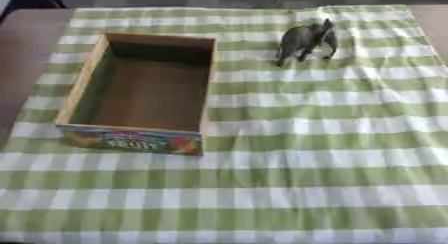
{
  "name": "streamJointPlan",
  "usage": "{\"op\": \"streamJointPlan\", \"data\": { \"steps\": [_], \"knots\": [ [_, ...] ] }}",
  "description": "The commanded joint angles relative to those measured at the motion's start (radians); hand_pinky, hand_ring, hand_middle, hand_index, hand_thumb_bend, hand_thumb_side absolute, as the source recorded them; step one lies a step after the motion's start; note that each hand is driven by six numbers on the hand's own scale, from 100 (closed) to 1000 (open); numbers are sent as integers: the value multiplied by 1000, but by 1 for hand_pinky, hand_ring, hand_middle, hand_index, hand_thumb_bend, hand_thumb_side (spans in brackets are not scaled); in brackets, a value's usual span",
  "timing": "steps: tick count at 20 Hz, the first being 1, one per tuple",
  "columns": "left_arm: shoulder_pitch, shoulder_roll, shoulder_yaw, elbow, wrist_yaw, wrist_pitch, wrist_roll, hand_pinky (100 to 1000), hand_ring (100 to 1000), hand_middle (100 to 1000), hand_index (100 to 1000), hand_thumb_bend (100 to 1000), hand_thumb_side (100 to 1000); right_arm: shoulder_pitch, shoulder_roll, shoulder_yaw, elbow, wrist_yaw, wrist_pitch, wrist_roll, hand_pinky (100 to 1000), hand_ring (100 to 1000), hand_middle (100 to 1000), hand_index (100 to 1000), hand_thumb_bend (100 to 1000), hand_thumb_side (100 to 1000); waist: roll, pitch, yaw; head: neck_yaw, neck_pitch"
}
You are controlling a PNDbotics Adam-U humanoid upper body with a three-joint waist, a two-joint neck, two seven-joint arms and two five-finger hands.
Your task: Pick up objects on the table and place them in the box.
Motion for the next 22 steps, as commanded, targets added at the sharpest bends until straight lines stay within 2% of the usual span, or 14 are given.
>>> {"op": "streamJointPlan", "data": {
  "steps": [1, 5, 8, 14, 22],
  "knots": [
    [-1, 17, -5, -23, 0, -1, -9, 329, 383, 688, 556, 100, 763, -65, -59, 42, 4, 51, 10, 47, 941, 936, 891, 976, 131, 1000, 0, -14, 3, -9, 1],
    [-1, 18, -7, -23, 2, -1, -12, 328, 382, 688, 555, 100, 762, -158, -59, 102, 67, 108, -29, 105, 959, 954, 899, 978, 201, 1000, 0, -12, 7, -8, -4],
    [-1, 19, -9, -23, 2, 0, -15, 328, 382, 688, 554, 100, 761, -222, -52, 151, 128, 148, -64, 145, 971, 965, 905, 987, 221, 977, -3, -10, 10, -9, -8],
    [-3, 21, -12, -23, 3, 1, -21, 327, 382, 688, 553, 100, 758, -294, -23, 237, 261, 231, -113, 227, 985, 986, 927, 1000, 256, 915, -7, -7, 22, -12, -20],
    [-5, 20, -15, -23, 6, 3, -27, 327, 382, 689, 552, 100, 756, -349, 35, 262, 448, 345, -194, 342, 992, 998, 943, 1000, 306, 874, -9, -4, 28, -17, -30]
  ]
}}
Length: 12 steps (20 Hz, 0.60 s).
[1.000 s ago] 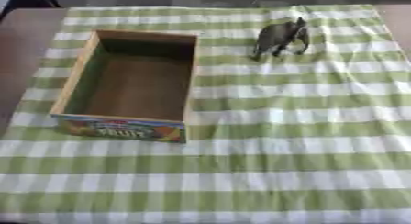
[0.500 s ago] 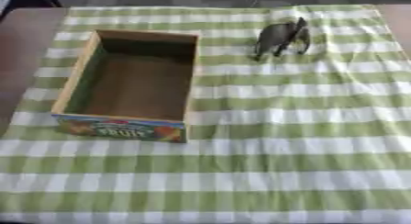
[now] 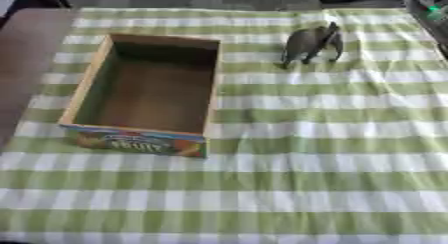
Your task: Pick up objects on the table and place them in the box.
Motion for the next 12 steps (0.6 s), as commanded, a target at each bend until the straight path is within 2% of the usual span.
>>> {"op": "streamJointPlan", "data": {
  "steps": [1, 7, 9, 10, 12],
  "knots": [
    [-6, 20, -3, -23, 4, -1, -6, 327, 381, 689, 552, 100, 756, -33, 7, -4, 69, 50, -38, 46, 994, 1000, 945, 1000, 329, 855, 1, -13, 4, -4, -12],
    [-5, 18, -3, -23, 3, 0, -8, 327, 381, 689, 551, 100, 756, -67, 48, -7, 207, 132, -126, 148, 1000, 1000, 950, 1000, 421, 708, 2, -12, 4, -7, -15],
    [-4, 17, -1, -23, 3, 0, -7, 327, 381, 689, 550, 100, 756, -96, 69, -59, 243, 125, -179, 345, 1000, 1000, 961, 1000, 512, 617, 2, -13, 1, -5, -13],
    [-3, 17, -1, -23, 2, 0, -7, 327, 381, 689, 550, 100, 756, -105, 75, -86, 249, 109, -194, 440, 1000, 1000, 964, 1000, 520, 603, 3, -13, 0, -5, -12],
    [-3, 16, 1, -23, 1, 1, -6, 327, 381, 689, 550, 100, 756, -114, 78, -122, 251, 76, -204, 577, 1000, 1000, 972, 1000, 529, 575, 2, -12, -1, -4, -12]
  ]
}}
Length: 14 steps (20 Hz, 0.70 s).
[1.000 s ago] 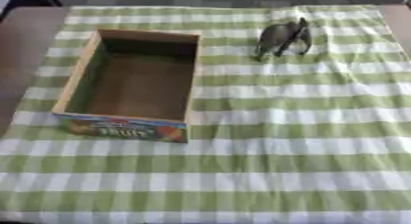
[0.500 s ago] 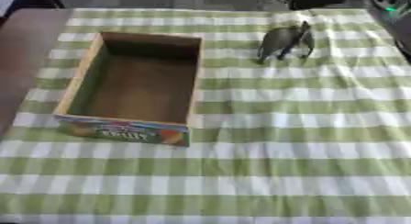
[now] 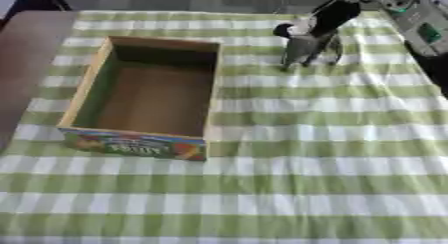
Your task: Pick up objects on the table and place them in the box.
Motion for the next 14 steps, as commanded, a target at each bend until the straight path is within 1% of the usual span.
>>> {"op": "streamJointPlan", "data": {
  "steps": [1, 3, 6, 10, 14],
  "knots": [
    [-2, 16, 1, -23, 0, 0, -2, 327, 381, 689, 550, 100, 756, -29, -10, -67, 8, -43, -21, 201, 1000, 1000, 973, 1000, 530, 568, 1, -14, 0, 0, -8],
    [-3, 16, 2, -23, 0, 0, -2, 327, 381, 689, 549, 100, 756, -31, -11, -83, 10, -68, -16, 273, 1000, 1000, 982, 1000, 531, 553, 1, -14, -1, 2, -8],
    [-2, 15, 1, -23, -2, 2, -4, 326, 380, 689, 548, 100, 756, -35, -15, -99, 15, -75, -5, 325, 1000, 1000, 1000, 1000, 531, 543, 0, -12, -3, 2, -10],
    [-1, 13, 2, -23, -4, 4, -6, 326, 379, 690, 546, 100, 754, -34, -12, -108, 35, -55, -2, 345, 1000, 1000, 1000, 1000, 541, 537, 0, -9, -3, 1, -12],
    [-1, 10, 2, -23, -5, 4, -7, 326, 379, 690, 545, 100, 753, -32, -7, -107, 58, -33, -2, 346, 1000, 1000, 998, 1000, 534, 528, 1, -5, 0, 1, -14]
  ]
}}
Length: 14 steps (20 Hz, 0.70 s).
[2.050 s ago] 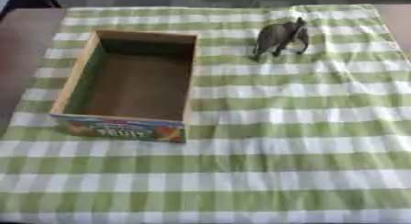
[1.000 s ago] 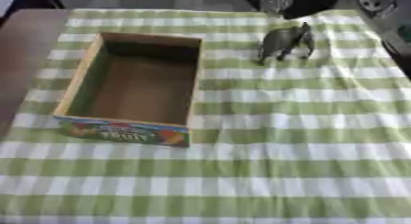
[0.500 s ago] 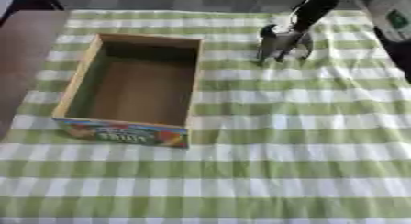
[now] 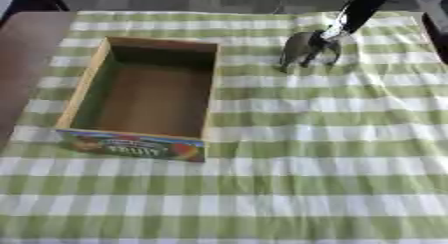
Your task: Pick up objects on the table and place them in the box.
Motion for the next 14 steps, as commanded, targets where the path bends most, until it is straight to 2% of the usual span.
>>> {"op": "streamJointPlan", "data": {
  "steps": [1, 14],
  "knots": [
    [-1, 10, 2, -23, -3, 0, -3, 326, 379, 690, 545, 100, 752, -23, -11, -12, 18, 32, -26, 27, 1000, 1000, 998, 1000, 530, 527, 1, -13, 2, -1, -11],
    [-4, 3, 3, -23, -3, 0, -6, 325, 379, 691, 542, 100, 754, -16, 34, 7, 167, 191, -41, -11, 1000, 1000, 1000, 1000, 539, 526, 1, 0, 13, -12, -22]
  ]
}}
